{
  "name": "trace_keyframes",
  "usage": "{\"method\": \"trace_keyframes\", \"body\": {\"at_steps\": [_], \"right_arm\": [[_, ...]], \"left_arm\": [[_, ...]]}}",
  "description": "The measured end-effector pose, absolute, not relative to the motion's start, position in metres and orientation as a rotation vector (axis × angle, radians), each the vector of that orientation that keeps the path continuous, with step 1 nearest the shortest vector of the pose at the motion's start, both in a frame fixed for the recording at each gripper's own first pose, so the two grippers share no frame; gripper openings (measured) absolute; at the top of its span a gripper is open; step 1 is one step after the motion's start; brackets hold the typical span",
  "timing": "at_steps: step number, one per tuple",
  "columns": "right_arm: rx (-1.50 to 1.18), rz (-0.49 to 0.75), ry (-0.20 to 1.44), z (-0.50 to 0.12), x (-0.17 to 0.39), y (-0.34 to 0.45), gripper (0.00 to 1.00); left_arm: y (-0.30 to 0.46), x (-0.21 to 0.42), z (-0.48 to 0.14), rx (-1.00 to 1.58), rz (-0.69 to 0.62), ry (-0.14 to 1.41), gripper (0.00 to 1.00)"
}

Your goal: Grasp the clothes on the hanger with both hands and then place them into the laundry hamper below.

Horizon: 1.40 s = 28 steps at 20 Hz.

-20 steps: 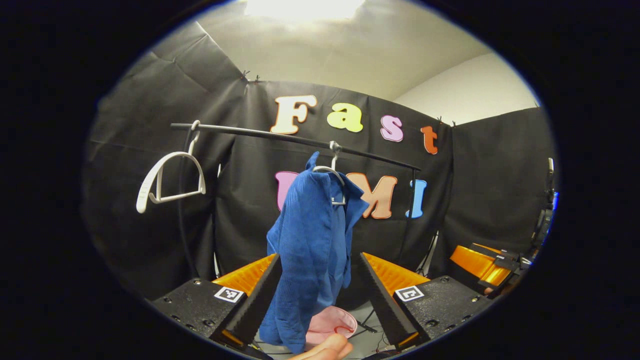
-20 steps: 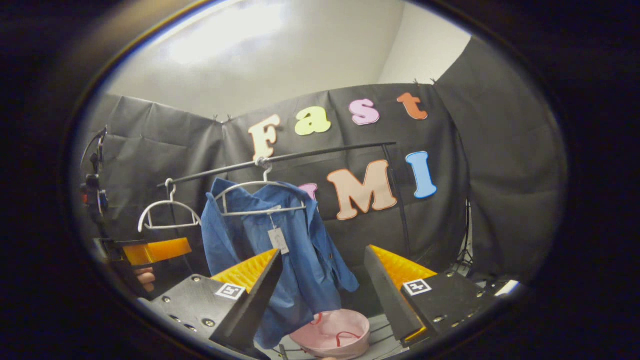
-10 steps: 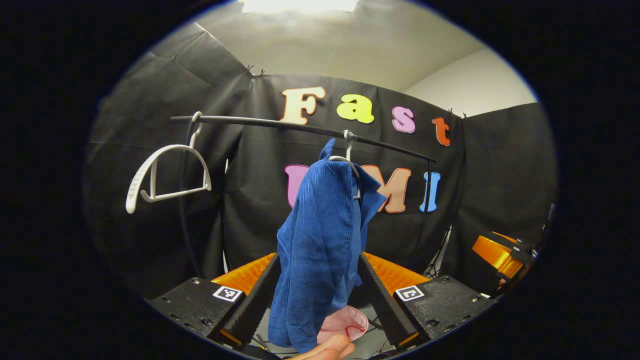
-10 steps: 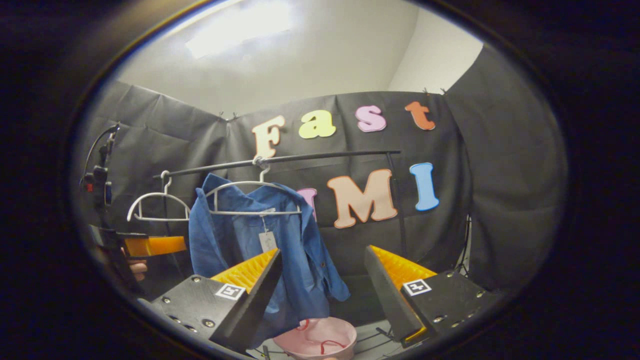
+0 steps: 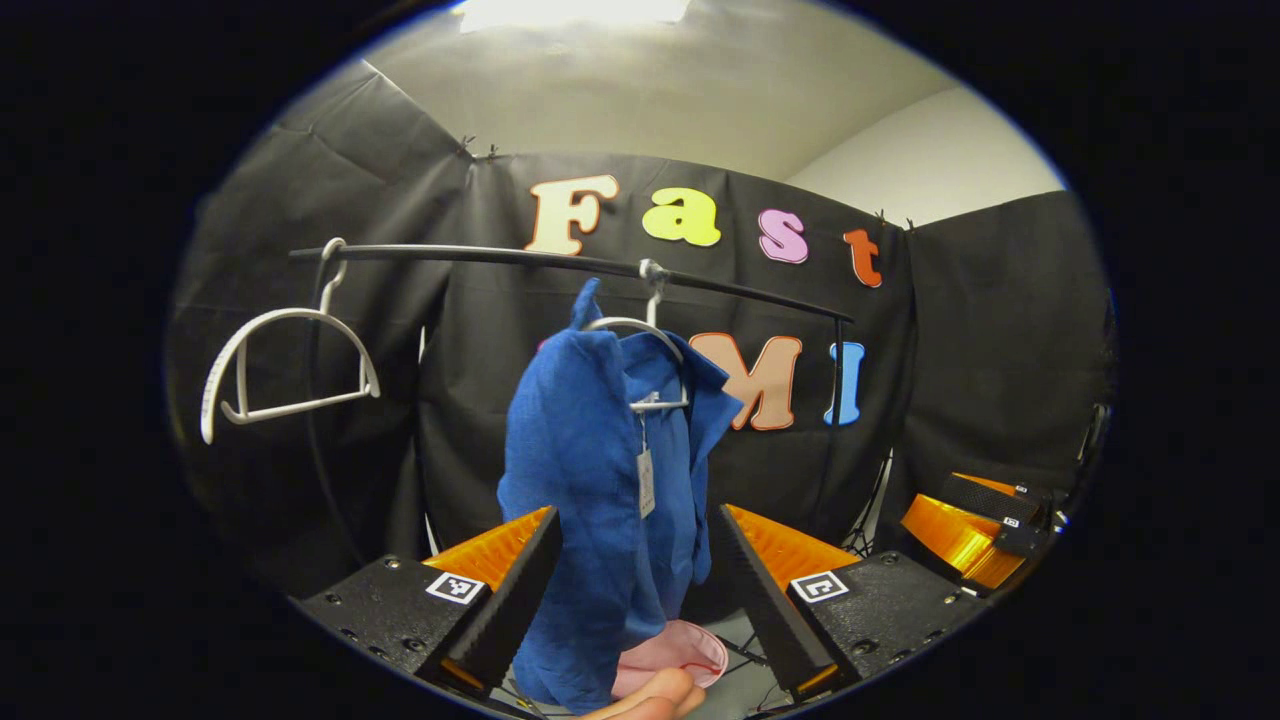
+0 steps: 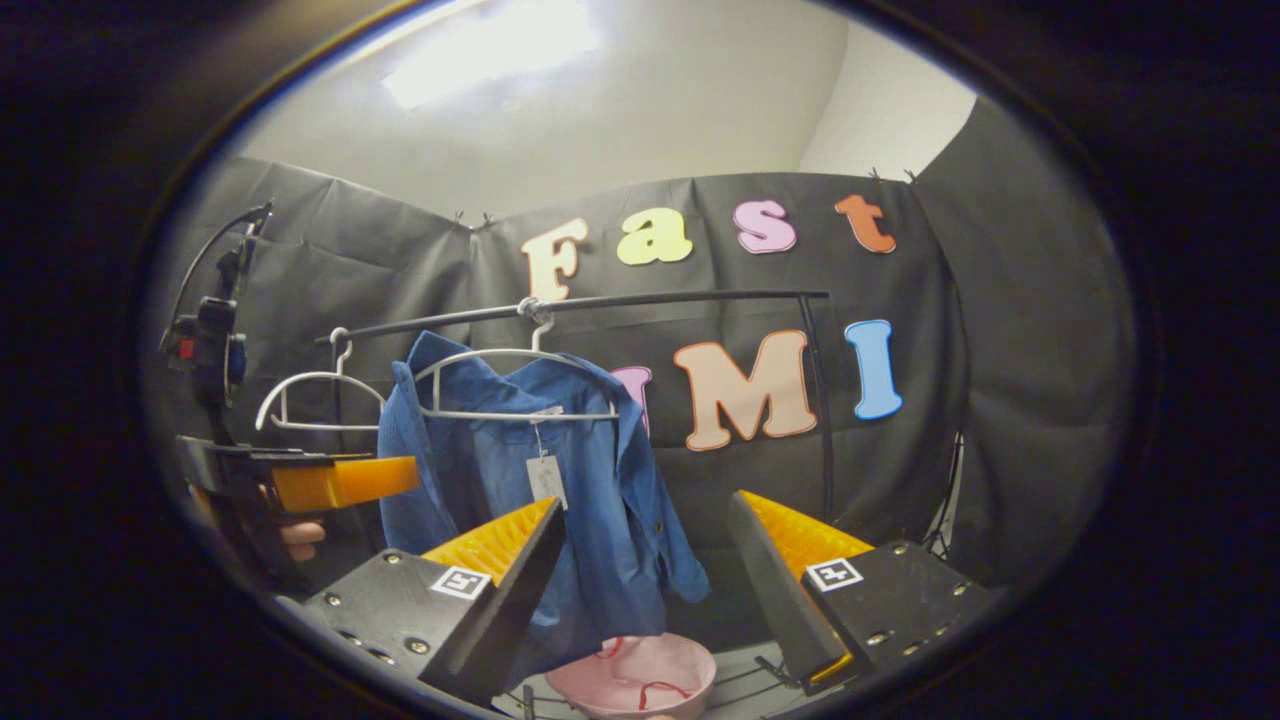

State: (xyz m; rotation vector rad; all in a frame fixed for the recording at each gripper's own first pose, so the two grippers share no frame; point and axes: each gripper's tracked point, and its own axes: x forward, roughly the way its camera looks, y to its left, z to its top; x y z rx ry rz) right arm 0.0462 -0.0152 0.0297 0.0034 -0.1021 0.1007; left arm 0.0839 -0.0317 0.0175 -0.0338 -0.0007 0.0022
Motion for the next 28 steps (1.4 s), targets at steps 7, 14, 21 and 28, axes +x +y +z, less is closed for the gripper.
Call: {"method": "trace_keyframes", "body": {"at_steps": [7,14,21,28], "right_arm": [[-0.018,0.083,-0.088,0.021,0.043,-0.027,0.99],[-0.019,0.074,-0.071,0.008,0.045,-0.03,0.93],[-0.026,0.067,-0.051,0.001,0.058,-0.023,0.99],[-0.047,0.084,-0.038,-0.001,0.128,0.004,0.99]], "left_arm": [[-0.012,0.125,0.008,0.03,0.169,-0.016,0.93],[0.011,0.154,0.004,-0.006,0.253,-0.023,0.93],[0.012,0.172,0.006,-0.071,0.152,-0.036,0.7],[0.023,0.163,0.004,-0.08,0.022,-0.011,0.0]]}}
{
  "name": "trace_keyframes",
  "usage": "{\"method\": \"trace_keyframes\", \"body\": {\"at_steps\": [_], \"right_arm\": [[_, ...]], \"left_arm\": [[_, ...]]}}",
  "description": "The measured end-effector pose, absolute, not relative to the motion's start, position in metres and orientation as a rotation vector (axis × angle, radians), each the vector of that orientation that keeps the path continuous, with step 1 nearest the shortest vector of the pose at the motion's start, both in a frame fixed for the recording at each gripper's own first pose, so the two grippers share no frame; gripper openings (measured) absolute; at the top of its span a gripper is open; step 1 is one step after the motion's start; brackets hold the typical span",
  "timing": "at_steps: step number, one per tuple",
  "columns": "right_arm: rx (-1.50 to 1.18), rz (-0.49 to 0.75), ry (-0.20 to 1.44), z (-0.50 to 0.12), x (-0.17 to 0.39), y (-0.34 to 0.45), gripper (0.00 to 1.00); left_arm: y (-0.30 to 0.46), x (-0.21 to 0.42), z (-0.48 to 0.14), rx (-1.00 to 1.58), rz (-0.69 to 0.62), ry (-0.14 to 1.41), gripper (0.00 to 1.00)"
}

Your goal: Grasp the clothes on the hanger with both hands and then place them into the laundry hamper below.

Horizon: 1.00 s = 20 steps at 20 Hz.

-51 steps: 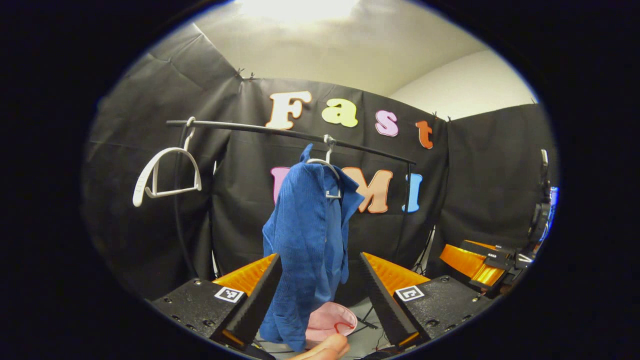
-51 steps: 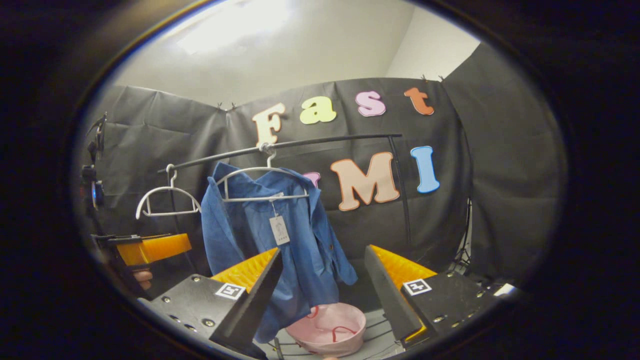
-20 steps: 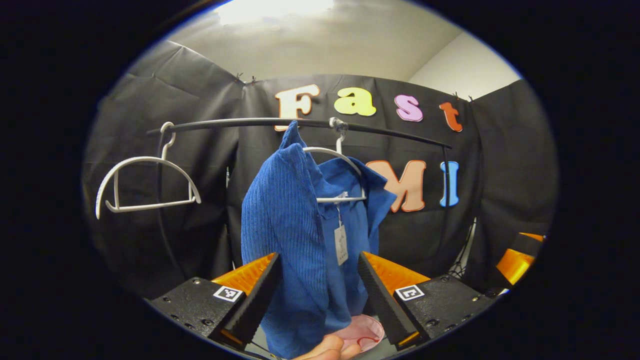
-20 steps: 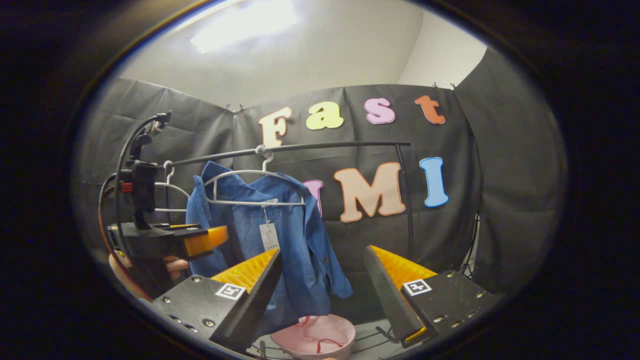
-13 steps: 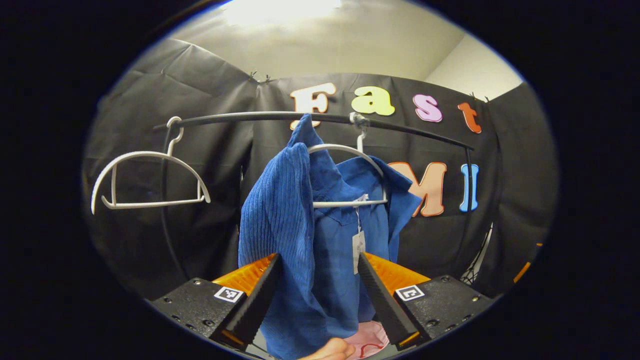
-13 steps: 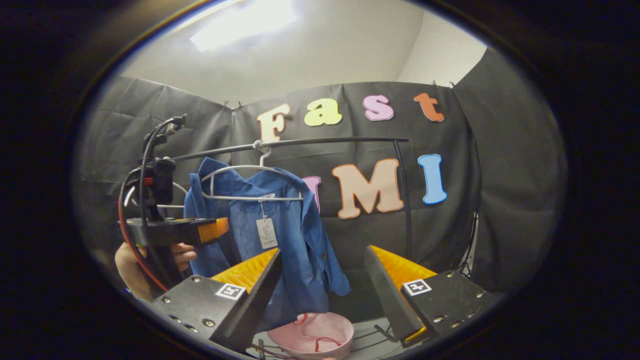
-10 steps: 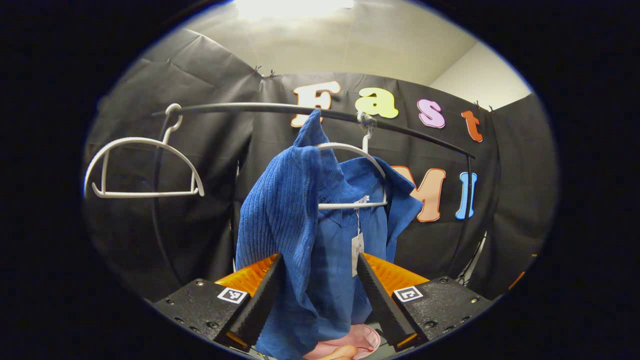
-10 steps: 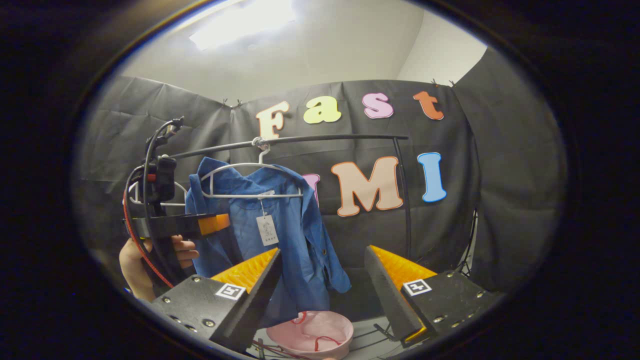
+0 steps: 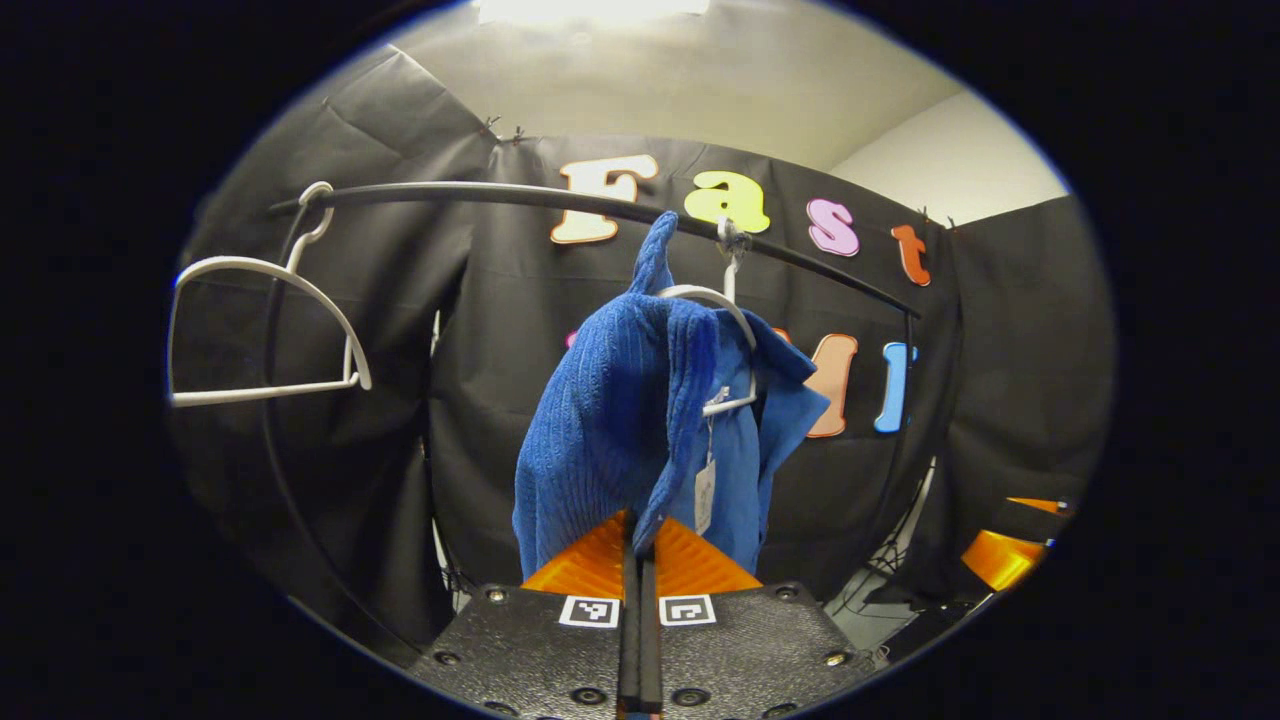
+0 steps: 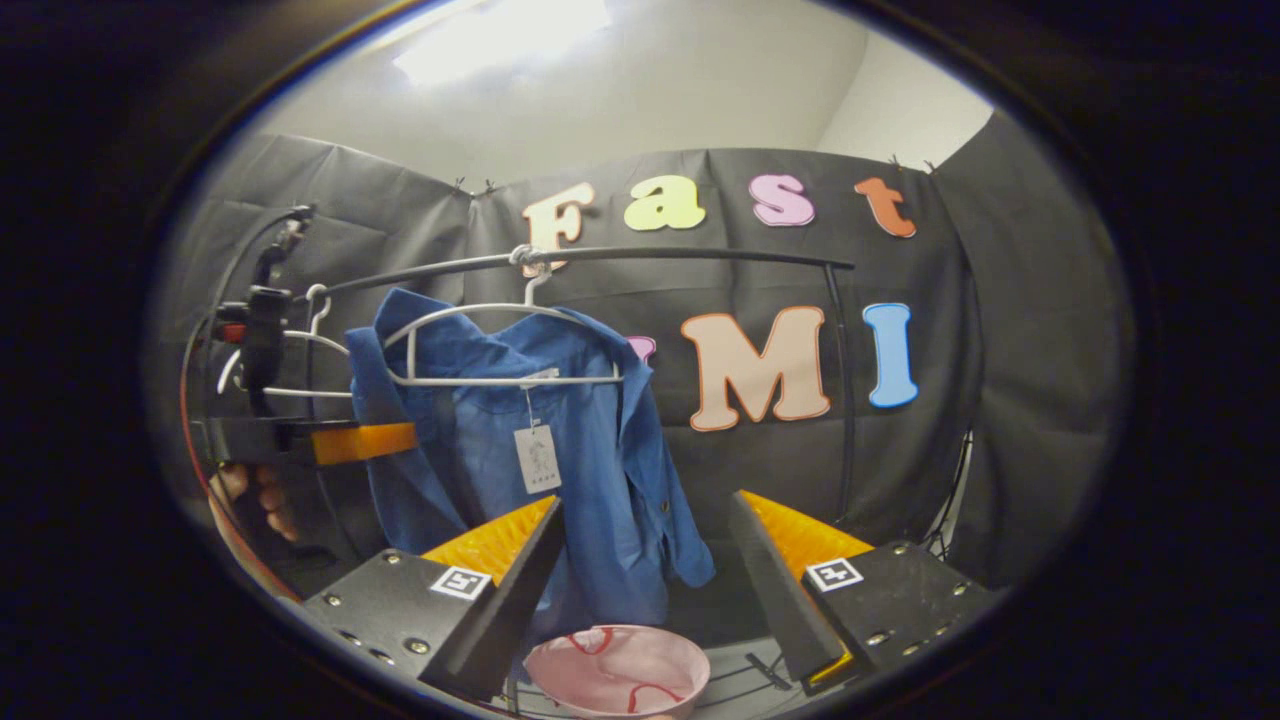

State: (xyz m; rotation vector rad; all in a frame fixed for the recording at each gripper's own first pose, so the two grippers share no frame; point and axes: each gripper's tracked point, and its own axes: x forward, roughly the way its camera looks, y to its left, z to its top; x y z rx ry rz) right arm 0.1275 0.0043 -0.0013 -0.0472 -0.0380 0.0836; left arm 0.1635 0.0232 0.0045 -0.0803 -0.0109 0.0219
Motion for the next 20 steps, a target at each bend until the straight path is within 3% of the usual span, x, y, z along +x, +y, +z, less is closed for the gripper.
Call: {"method": "trace_keyframes", "body": {"at_steps": [12,20], "right_arm": [[0.084,0.122,-0.078,0.02,0.225,0.013,0.98],[-0.118,0.214,-0.064,0.012,0.296,0.057,0.99]], "left_arm": [[0.021,0.12,0.035,-0.102,-0.15,-0.039,0.0],[0.012,0.109,0.036,-0.105,-0.199,-0.039,0.0]]}}
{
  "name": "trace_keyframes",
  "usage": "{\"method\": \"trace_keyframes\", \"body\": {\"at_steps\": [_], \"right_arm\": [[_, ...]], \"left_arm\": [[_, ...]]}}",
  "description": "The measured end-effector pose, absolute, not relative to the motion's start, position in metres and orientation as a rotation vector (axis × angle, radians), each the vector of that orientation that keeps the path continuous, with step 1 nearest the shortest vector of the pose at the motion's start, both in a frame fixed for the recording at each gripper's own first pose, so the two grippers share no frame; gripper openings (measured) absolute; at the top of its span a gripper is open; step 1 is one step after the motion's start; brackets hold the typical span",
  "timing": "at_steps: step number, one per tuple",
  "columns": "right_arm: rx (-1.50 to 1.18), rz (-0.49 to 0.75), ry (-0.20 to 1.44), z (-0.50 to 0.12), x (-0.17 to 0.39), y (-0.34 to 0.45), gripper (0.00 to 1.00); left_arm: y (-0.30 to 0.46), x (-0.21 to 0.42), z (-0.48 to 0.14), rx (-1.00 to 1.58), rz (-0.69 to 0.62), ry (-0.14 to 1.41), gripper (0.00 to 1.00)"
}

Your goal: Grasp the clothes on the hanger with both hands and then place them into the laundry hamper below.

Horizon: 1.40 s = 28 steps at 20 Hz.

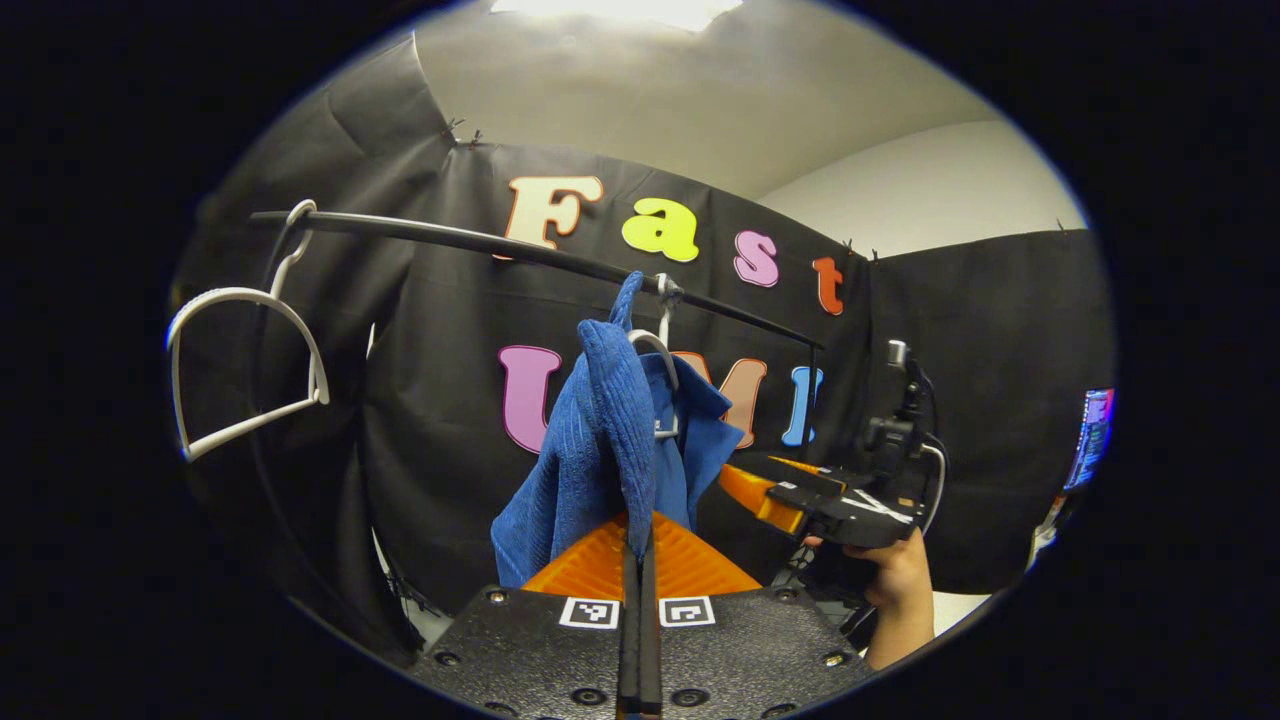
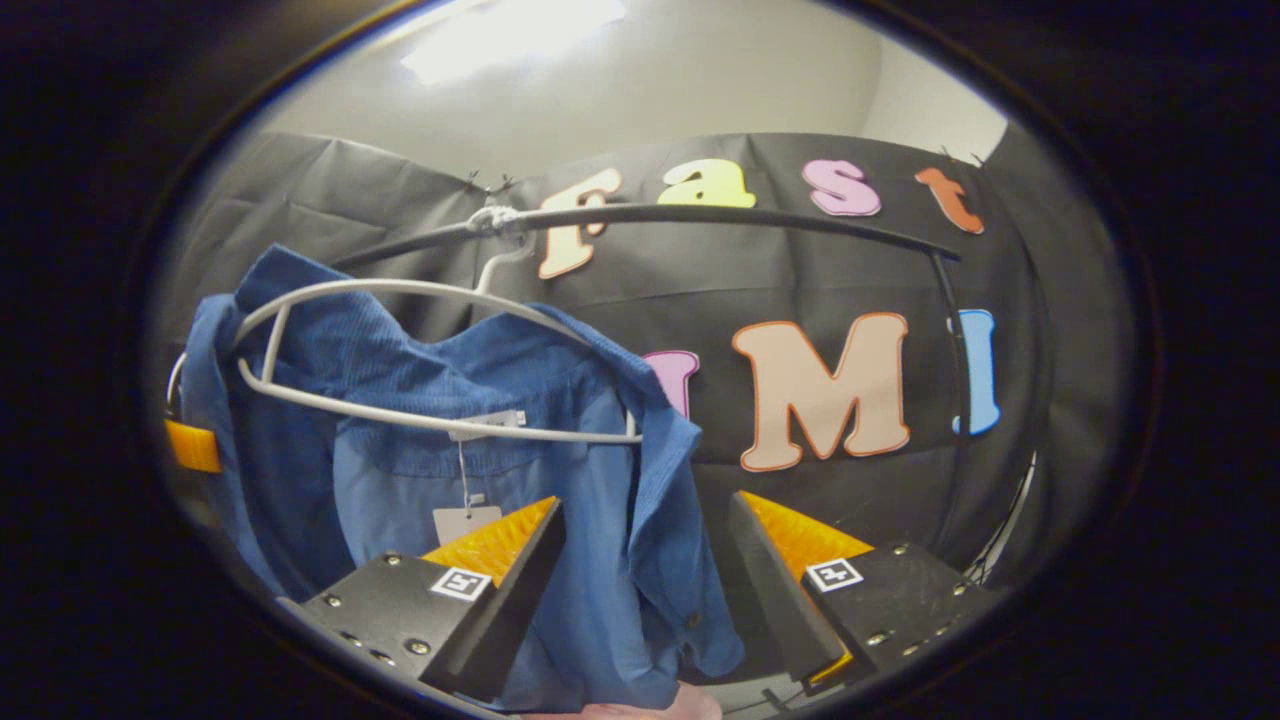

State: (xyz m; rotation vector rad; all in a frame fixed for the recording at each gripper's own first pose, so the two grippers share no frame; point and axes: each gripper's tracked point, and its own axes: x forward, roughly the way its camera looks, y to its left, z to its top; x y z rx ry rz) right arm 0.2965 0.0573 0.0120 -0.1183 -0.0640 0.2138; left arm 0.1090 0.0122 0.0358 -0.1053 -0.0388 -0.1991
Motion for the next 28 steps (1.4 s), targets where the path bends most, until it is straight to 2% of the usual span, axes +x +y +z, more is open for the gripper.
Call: {"method": "trace_keyframes", "body": {"at_steps": [2,3,5,7,8,9,13,14,16,17,18,19,20,21,22,23,28], "right_arm": [[-0.147,0.166,-0.045,0.007,0.329,0.052,0.98],[-0.153,0.15,-0.03,0.003,0.344,0.051,0.93],[-0.156,0.128,0.004,-0.003,0.371,0.056,0.93],[-0.15,0.111,0.022,-0.004,0.388,0.058,0.89],[-0.141,0.096,0.03,-0.005,0.395,0.06,0.73],[-0.132,0.085,0.037,-0.005,0.395,0.063,0.71],[-0.141,0.015,-0.031,0.006,0.392,0.056,0.72],[-0.135,-0.01,-0.046,0.007,0.392,0.049,0.67],[-0.066,0.016,-0.072,0.014,0.394,0.047,0.47],[-0.006,0.075,-0.081,0.021,0.388,0.054,0.37],[0.043,0.225,-0.063,0.019,0.386,0.072,0.28],[0.099,0.317,-0.071,0.024,0.38,0.089,0.18],[0.083,0.299,-0.092,0.034,0.379,0.08,0.18],[0.047,0.205,-0.114,0.043,0.383,0.055,0.17],[0.01,0.154,-0.126,0.042,0.385,0.042,0.0],[-0.03,0.144,-0.136,0.044,0.387,0.041,0.03],[-0.177,0.09,-0.138,0.047,0.394,0.039,0.03]], "left_arm": [[0.016,0.113,0.031,-0.077,-0.173,-0.037,0.0],[0.018,0.114,0.027,-0.058,-0.16,-0.035,0.0],[0.021,0.117,0.023,-0.041,-0.144,-0.035,0.0],[0.02,0.116,0.021,-0.042,-0.147,-0.034,0.0],[0.022,0.116,0.021,-0.039,-0.146,-0.035,0.0],[0.023,0.115,0.021,-0.036,-0.145,-0.039,0.0],[0.031,0.119,0.02,-0.028,-0.127,-0.044,0.0],[0.03,0.119,0.02,-0.029,-0.127,-0.045,0.0],[0.031,0.117,0.021,-0.023,-0.123,-0.044,0.0],[0.032,0.116,0.021,-0.019,-0.12,-0.045,0.0],[0.032,0.116,0.022,-0.015,-0.116,-0.047,0.0],[0.033,0.116,0.023,-0.012,-0.114,-0.049,0.0],[0.032,0.115,0.024,-0.011,-0.113,-0.048,0.0],[0.032,0.114,0.024,-0.009,-0.115,-0.043,0.0],[0.031,0.114,0.025,-0.013,-0.12,-0.04,0.0],[0.031,0.112,0.026,-0.016,-0.125,-0.036,0.0],[0.041,0.108,0.047,-0.009,-0.093,-0.057,0.0]]}}
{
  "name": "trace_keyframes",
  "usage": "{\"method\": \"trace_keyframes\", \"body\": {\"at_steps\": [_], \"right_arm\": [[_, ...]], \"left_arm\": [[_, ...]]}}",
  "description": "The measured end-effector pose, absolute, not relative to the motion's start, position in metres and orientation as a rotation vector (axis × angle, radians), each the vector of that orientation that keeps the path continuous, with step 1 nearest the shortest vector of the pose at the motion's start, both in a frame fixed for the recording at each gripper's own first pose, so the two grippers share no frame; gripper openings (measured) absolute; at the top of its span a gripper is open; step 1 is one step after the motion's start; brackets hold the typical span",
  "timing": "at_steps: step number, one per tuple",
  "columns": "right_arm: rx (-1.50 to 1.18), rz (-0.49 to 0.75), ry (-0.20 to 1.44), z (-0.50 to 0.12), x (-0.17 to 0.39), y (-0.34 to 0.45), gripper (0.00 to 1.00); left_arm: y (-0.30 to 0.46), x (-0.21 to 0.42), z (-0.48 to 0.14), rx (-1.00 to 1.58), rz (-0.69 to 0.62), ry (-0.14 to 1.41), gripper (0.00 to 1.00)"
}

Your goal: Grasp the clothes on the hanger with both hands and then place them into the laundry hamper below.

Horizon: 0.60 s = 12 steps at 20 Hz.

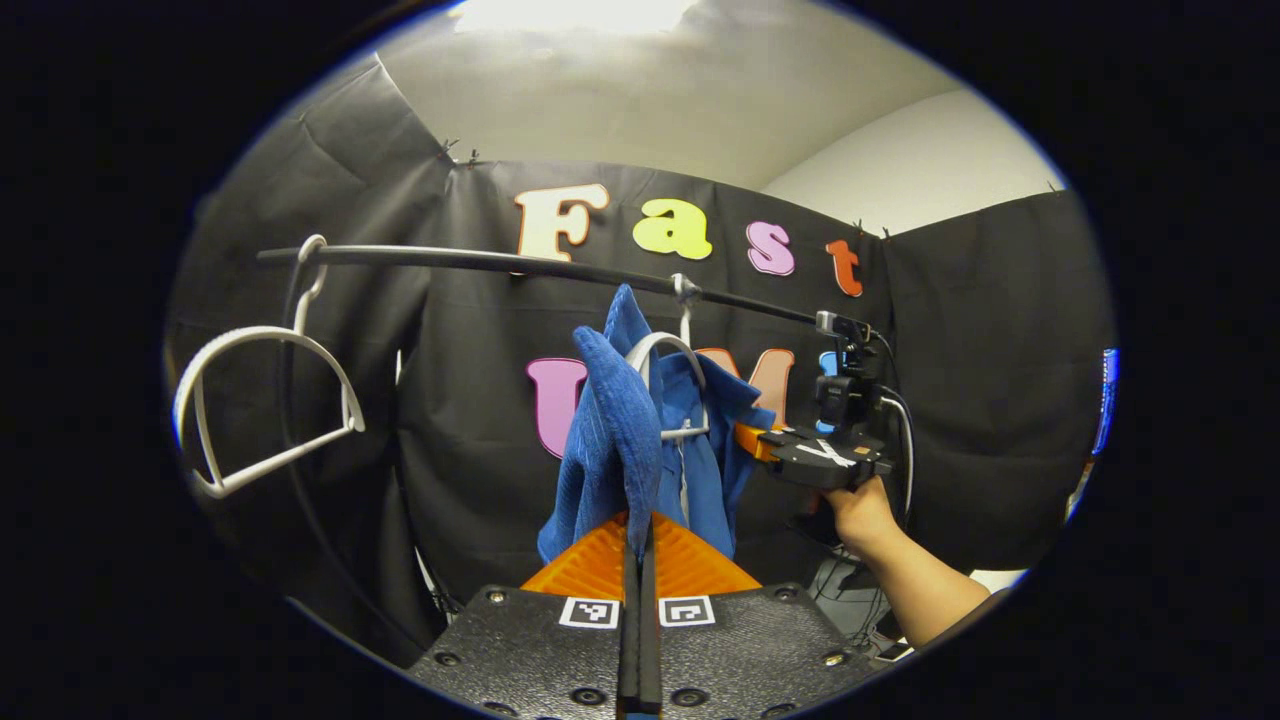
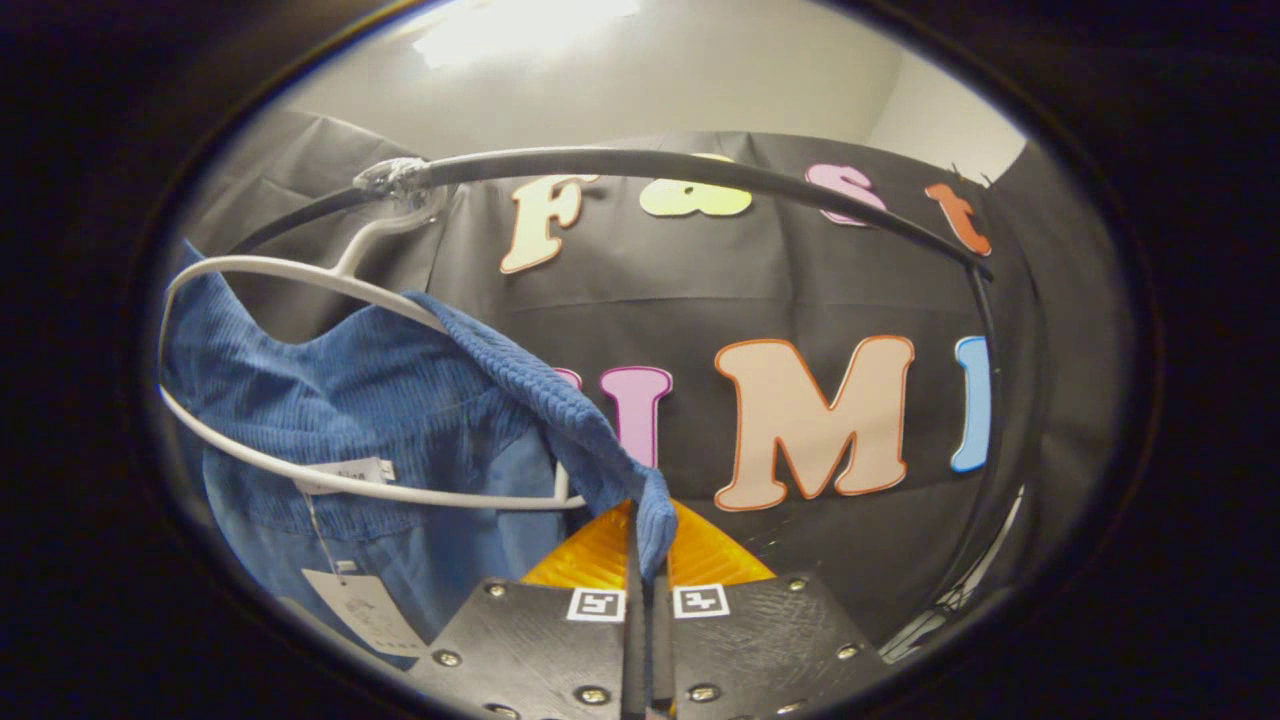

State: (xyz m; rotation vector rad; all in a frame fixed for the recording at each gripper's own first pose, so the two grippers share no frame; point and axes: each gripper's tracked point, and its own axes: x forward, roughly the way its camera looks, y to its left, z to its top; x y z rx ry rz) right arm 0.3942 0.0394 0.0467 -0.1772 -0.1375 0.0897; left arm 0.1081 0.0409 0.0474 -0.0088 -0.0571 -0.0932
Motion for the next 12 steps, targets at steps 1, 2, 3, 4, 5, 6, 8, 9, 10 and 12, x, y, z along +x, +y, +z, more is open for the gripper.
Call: {"method": "trace_keyframes", "body": {"at_steps": [1,2,3,4,5,6,8,9,10,12], "right_arm": [[-0.201,0.076,-0.145,0.05,0.396,0.037,0.04],[-0.221,0.059,-0.152,0.052,0.397,0.035,0.03],[-0.234,0.039,-0.163,0.058,0.398,0.03,0.03],[-0.236,0.027,-0.17,0.061,0.399,0.027,0.04],[-0.229,0.032,-0.169,0.062,0.402,0.027,0.03],[-0.219,0.038,-0.168,0.062,0.404,0.029,0.03],[-0.212,0.043,-0.164,0.062,0.409,0.029,0.03],[-0.215,0.037,-0.17,0.063,0.411,0.029,0.03],[-0.22,0.031,-0.173,0.064,0.411,0.027,0.03],[-0.208,0.022,-0.182,0.066,0.416,0.027,0.03]], "left_arm": [[0.043,0.108,0.052,-0.003,-0.085,-0.062,0.0],[0.046,0.108,0.057,0.003,-0.074,-0.067,0.0],[0.049,0.107,0.064,0.008,-0.068,-0.077,0.0],[0.049,0.106,0.07,0.004,-0.072,-0.086,0.0],[0.05,0.105,0.078,0.012,-0.064,-0.106,0.0],[0.055,0.106,0.086,0.029,-0.049,-0.125,0.0],[0.06,0.112,0.089,0.051,-0.04,-0.117,0.0],[0.063,0.114,0.09,0.058,-0.032,-0.114,0.0],[0.069,0.115,0.092,0.068,-0.019,-0.117,0.0],[0.08,0.118,0.097,0.083,0.013,-0.129,0.0]]}}
